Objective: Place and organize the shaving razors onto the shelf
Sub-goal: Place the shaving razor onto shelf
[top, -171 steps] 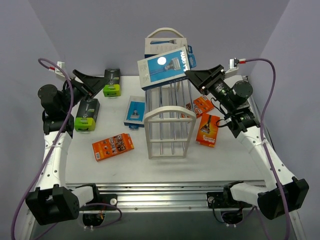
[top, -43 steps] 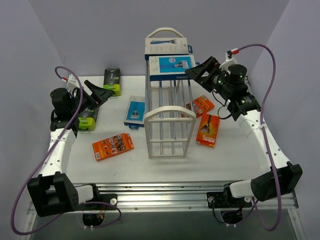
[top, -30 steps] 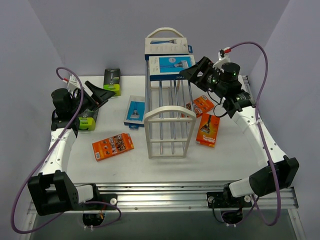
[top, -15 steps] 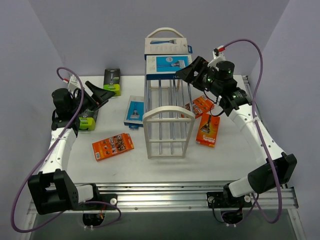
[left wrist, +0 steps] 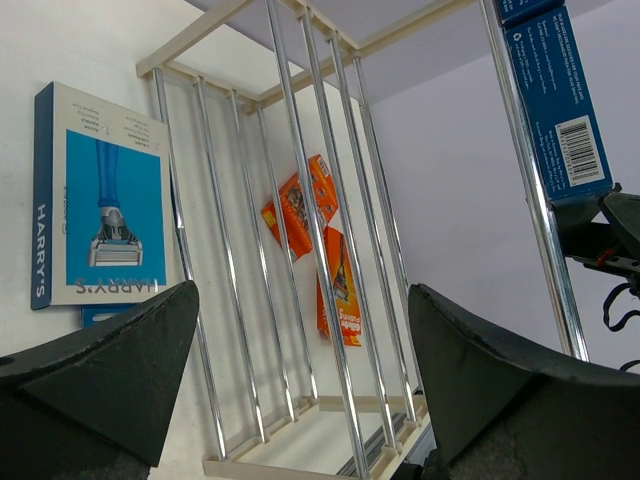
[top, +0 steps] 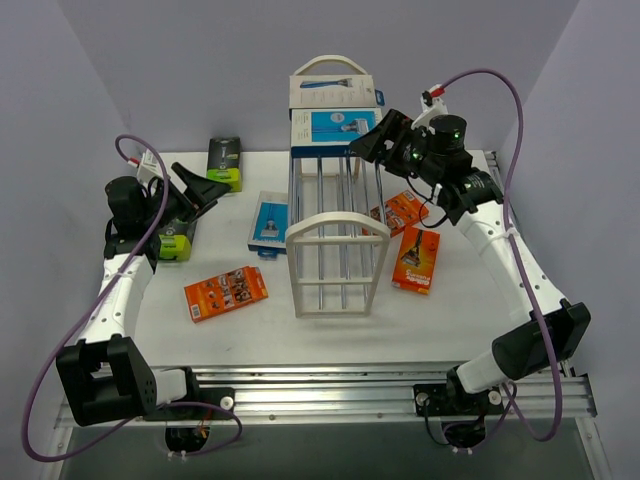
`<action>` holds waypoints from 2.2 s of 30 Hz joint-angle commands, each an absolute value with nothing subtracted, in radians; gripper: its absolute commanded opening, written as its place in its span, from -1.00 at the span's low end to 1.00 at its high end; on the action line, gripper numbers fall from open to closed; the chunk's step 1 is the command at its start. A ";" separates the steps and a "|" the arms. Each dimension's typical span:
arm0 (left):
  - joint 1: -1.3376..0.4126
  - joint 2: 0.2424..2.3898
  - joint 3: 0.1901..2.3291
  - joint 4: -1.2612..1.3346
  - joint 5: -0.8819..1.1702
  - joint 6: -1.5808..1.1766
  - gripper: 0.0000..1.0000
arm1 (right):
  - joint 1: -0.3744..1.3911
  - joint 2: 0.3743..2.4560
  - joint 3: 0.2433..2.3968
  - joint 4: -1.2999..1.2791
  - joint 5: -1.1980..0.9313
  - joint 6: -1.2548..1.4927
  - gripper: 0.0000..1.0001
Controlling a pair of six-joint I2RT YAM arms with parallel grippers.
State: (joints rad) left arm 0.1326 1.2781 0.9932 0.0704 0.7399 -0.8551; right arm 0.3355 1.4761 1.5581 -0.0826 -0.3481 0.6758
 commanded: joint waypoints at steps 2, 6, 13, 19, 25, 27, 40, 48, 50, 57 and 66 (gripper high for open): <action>0.130 1.281 0.986 0.112 0.758 -0.839 0.88 | 0.345 1.493 1.640 -0.089 -0.357 0.614 0.52; 0.130 1.281 0.983 0.114 0.759 -0.838 0.88 | 0.353 1.514 1.666 -0.109 -0.359 0.600 0.54; 0.129 1.290 0.982 0.117 0.762 -0.835 0.88 | 0.364 1.537 1.690 -0.133 -0.360 0.572 0.54; 0.130 1.296 0.979 0.121 0.764 -0.831 0.88 | 0.365 1.562 1.723 -0.146 -0.365 0.551 0.54; 0.129 1.302 0.977 0.123 0.767 -0.828 0.88 | 0.367 1.569 1.740 -0.137 -0.370 0.537 0.56; 0.130 1.304 0.977 0.123 0.769 -0.825 0.88 | 0.367 1.574 1.746 -0.137 -0.371 0.535 0.60; 0.132 1.307 0.966 0.123 0.775 -0.816 0.88 | 0.368 1.555 1.732 -0.158 -0.356 0.519 0.79; 0.130 1.299 0.966 0.104 0.769 -0.790 0.88 | 0.362 1.528 1.704 -0.129 -0.362 0.518 0.89; 0.130 1.301 0.963 0.104 0.767 -0.787 0.88 | 0.360 1.522 1.701 -0.129 -0.365 0.518 0.92; 0.129 1.302 0.960 0.104 0.773 -0.782 0.89 | 0.351 1.500 1.672 -0.106 -0.376 0.525 0.98; 0.130 1.292 0.954 0.080 0.759 -0.765 0.88 | 0.337 1.465 1.637 -0.081 -0.387 0.534 0.99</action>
